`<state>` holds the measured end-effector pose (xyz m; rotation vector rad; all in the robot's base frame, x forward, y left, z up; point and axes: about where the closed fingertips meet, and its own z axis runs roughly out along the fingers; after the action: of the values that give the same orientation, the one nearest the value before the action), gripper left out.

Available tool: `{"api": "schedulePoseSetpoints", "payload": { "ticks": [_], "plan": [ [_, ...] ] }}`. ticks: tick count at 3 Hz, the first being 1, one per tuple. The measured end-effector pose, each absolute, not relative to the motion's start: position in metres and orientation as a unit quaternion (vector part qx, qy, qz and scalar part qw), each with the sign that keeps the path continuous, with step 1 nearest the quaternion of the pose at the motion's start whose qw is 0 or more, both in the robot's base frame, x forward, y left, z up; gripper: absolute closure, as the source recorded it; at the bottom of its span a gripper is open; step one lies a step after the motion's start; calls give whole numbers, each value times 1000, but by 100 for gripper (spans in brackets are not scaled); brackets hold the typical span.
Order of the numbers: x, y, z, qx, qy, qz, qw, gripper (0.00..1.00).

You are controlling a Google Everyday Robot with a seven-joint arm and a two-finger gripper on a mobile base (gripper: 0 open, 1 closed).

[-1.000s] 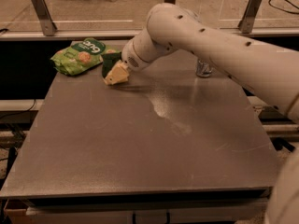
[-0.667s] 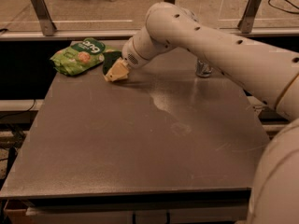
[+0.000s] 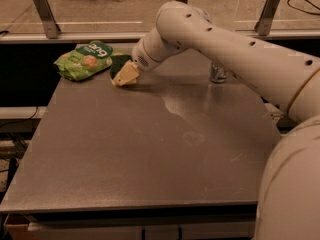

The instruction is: Move sponge near green rice chip bag

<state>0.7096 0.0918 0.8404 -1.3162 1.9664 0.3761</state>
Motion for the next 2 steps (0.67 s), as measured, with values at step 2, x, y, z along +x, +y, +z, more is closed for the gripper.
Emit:
{"api": "schedulePoseSetpoints", "payload": {
  "ticks": [2],
  "plan": [
    [695, 90, 875, -525, 745, 131, 389, 0]
  ]
}}
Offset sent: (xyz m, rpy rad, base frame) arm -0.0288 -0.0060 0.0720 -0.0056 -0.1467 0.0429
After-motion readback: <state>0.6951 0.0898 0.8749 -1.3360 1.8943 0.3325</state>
